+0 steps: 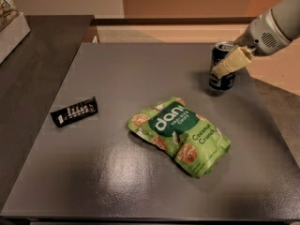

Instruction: Move pepsi can near green rice chip bag

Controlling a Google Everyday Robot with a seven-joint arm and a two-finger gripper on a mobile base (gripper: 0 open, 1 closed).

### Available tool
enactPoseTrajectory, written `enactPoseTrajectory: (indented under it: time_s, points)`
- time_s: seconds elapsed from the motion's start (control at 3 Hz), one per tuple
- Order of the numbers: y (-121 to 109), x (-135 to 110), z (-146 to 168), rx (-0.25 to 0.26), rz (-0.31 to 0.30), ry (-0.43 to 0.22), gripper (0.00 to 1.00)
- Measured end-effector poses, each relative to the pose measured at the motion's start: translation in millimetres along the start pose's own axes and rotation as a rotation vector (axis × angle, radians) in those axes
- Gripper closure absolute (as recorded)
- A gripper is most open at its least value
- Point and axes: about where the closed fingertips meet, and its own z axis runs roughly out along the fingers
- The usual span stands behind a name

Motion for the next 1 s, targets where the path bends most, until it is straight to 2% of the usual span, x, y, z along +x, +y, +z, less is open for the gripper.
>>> enactPoseTrajectory:
  time_s: [0.33, 1.0]
  points:
    - [32, 6, -3, -0.033, -0.033, -0.018, 1.0]
    - [67, 18, -3, -0.068, -0.085, -0.076, 1.0]
